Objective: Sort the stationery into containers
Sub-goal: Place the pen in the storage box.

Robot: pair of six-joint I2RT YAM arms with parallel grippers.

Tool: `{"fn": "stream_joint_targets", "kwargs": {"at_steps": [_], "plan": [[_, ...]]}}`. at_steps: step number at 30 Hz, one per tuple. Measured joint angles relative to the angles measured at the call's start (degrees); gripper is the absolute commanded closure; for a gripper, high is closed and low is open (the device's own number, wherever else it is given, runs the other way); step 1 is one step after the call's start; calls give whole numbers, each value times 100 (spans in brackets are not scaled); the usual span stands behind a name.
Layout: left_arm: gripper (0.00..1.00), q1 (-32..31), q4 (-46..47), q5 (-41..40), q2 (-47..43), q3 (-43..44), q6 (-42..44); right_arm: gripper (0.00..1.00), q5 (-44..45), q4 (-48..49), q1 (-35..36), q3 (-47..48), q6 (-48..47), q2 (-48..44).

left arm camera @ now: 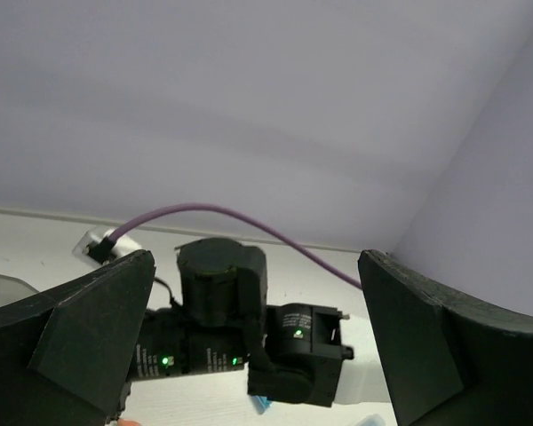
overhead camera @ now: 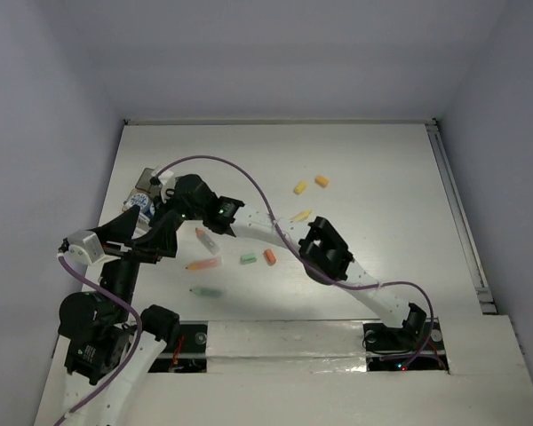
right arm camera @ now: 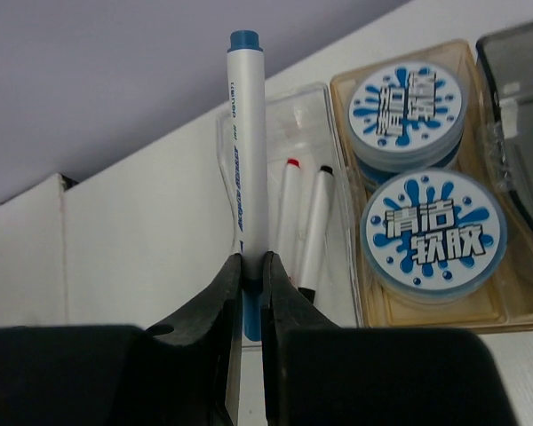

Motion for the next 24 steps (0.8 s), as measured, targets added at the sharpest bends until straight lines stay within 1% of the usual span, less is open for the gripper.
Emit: {"fn": "stream_joint_targets", "kwargs": {"at_steps": [4, 7, 8, 10, 11, 14, 19, 24], "plan": [[1, 0, 0, 7, 0, 0, 0, 100, -7, -114, 9, 24, -11, 208], [1, 0, 0, 15, 2, 0, -2, 99, -9, -223, 15, 286, -31, 387], [1, 0, 0, 24, 4, 0, 0, 92, -15, -221, 15, 315, -35, 407], [1, 0, 0, 31, 9, 0, 0, 84, -33, -221, 15, 315, -42, 407], [1, 0, 0, 33, 11, 0, 0, 77, -44, -221, 15, 315, -42, 407], [1, 7, 0, 48, 15, 0, 0, 68, -68, -216, 15, 315, -61, 407], [1, 39, 0, 61, 33, 0, -2, 62, -83, -186, 17, 295, -63, 407], [1, 48, 2, 74, 55, 0, -2, 62, -81, 37, 17, -2, -57, 348]]}}
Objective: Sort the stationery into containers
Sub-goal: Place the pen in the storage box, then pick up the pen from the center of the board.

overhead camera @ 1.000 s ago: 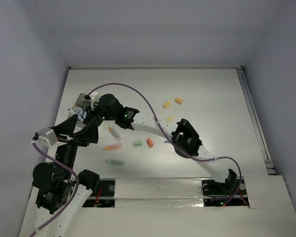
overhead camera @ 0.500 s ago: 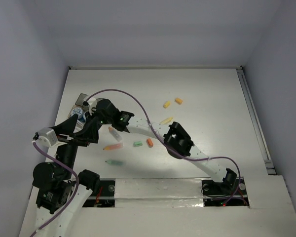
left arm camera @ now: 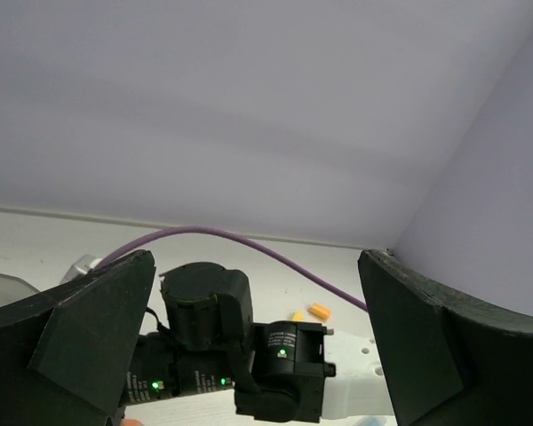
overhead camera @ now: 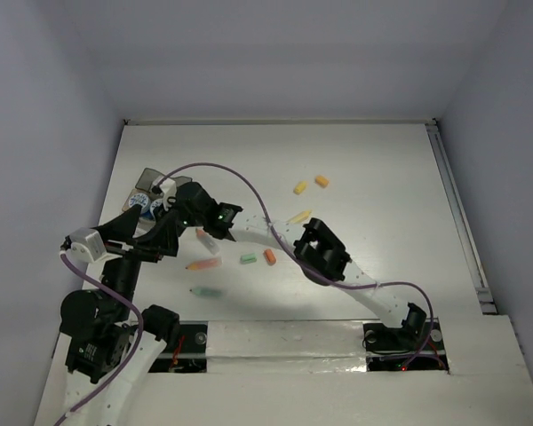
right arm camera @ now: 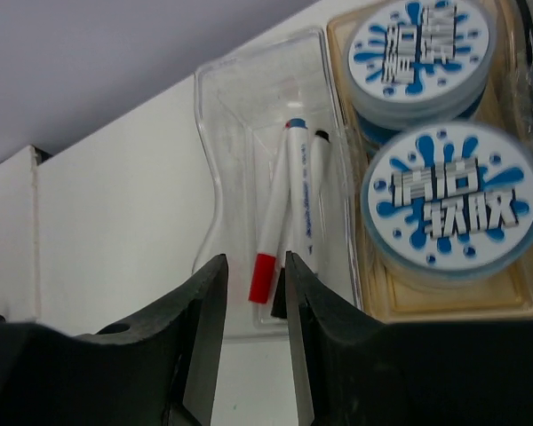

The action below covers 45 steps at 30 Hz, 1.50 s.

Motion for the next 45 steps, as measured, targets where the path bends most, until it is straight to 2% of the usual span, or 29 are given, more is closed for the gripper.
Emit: {"fn": "stream_joint_targets", "kwargs": {"at_steps": [5, 8, 15, 19, 22, 23, 24, 26, 30, 35, 45], "plan": [[1, 61, 2, 26, 44, 0, 0, 62, 136, 531, 2, -1228, 35, -599], [1, 63, 4, 50, 90, 0, -2, 61, 382, 857, 2, -2380, 20, -1375], [1, 59, -11, 42, 332, 0, -85, 60, 1174, 1585, -129, -5178, -120, -3777], [1, 59, -22, 4, 426, 0, -195, 58, 1377, 1515, -542, -6841, -175, -5265], [1, 59, -22, 31, 476, -2, -232, 48, 1515, 922, -1086, -7864, -341, -6262], [1, 48, -20, 66, 496, -2, -234, 39, 1596, 671, -1263, -8142, -415, -6568], [1, 35, -20, 101, 516, -2, -234, 33, 1646, 352, -1416, -8384, -474, -6872], [1, 13, -17, 160, 573, -2, -232, 25, 1692, -275, -1596, -8642, -649, -7359], [1, -24, -22, 221, 743, -2, -227, 24, 1670, -1062, -1797, -8585, -929, -7764], [1, -83, -26, 302, 962, -2, -192, 15, 1698, -1759, -1937, -8308, -1075, -7436], [1, -195, -26, 323, 1075, -2, -140, 11, 1508, -2811, -2273, -7914, -1163, -6395]]}}
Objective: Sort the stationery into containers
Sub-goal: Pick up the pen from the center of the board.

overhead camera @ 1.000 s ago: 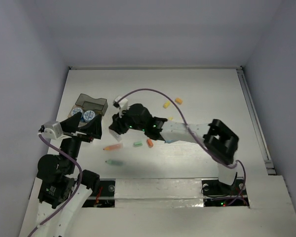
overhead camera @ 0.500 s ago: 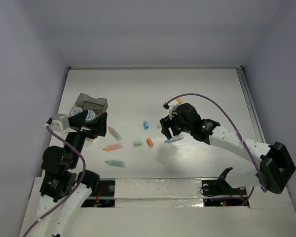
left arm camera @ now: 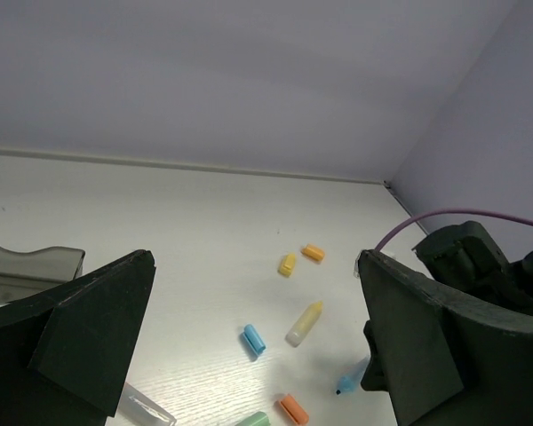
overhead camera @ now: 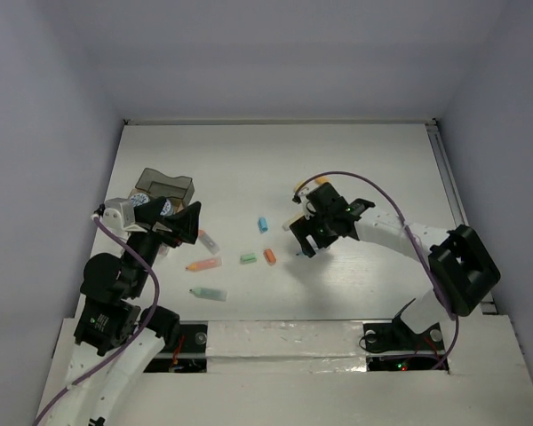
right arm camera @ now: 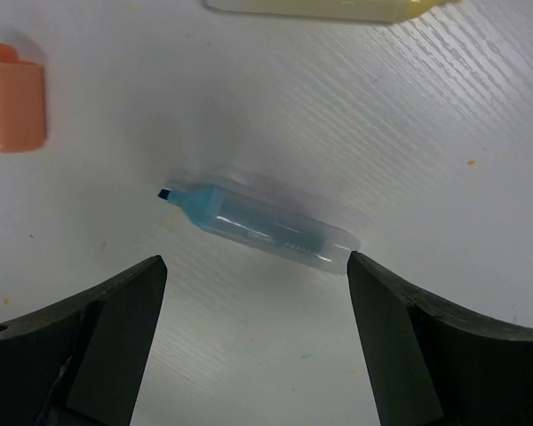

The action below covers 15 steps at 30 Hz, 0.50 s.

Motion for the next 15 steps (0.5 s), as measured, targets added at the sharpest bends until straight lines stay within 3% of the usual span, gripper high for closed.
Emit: {"fn": "stream_joint_targets", "kwargs": {"at_steps": [11, 15], "plan": [[1, -50, 0, 24, 0, 0, 39, 12, -133, -313, -162, 531, -485, 1161], [1, -59, 0, 26, 0, 0, 61, 28, -175, -376, -160, 656, -610, 1270]]}}
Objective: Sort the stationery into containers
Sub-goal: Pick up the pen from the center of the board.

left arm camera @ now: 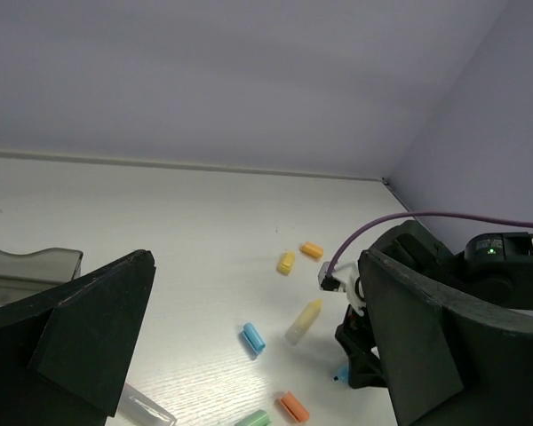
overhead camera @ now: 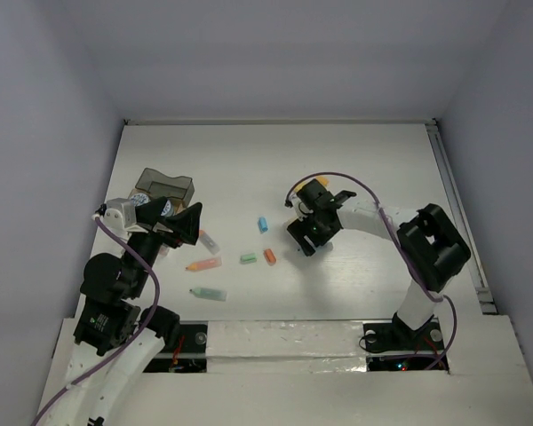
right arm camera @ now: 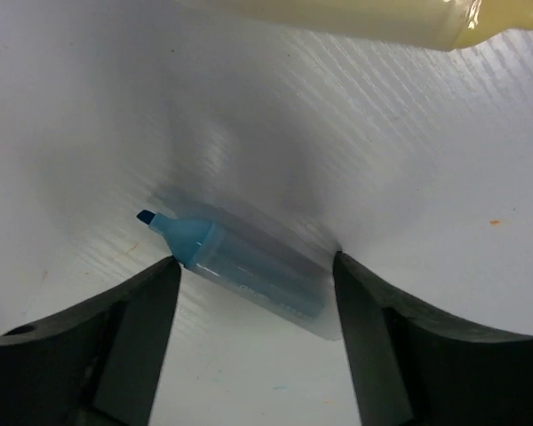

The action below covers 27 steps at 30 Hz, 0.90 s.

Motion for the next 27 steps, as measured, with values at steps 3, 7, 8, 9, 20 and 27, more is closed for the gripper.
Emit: {"fn": "stream_joint_targets", "kwargs": {"at_steps": [3, 7, 8, 9, 20, 27], "plan": [[1, 0, 0, 0, -2, 0, 2, 52, 13, -2, -15, 92, -55, 98], [1, 0, 0, 20, -2, 0, 2, 73, -63, 144, -28, 94, 81, 118], [1, 0, 0, 33, -2, 0, 2, 79, -90, 199, -26, 74, 131, 116], [1, 0, 0, 52, -2, 0, 2, 82, -107, 251, -28, 44, 164, 105], [1, -2, 186, 1032, 511, -2, -164, 96, -122, 789, -24, -553, 986, -697], [1, -2, 212, 2267, 1716, -2, -319, 93, -184, 2361, 61, -988, 2350, -2420]]}}
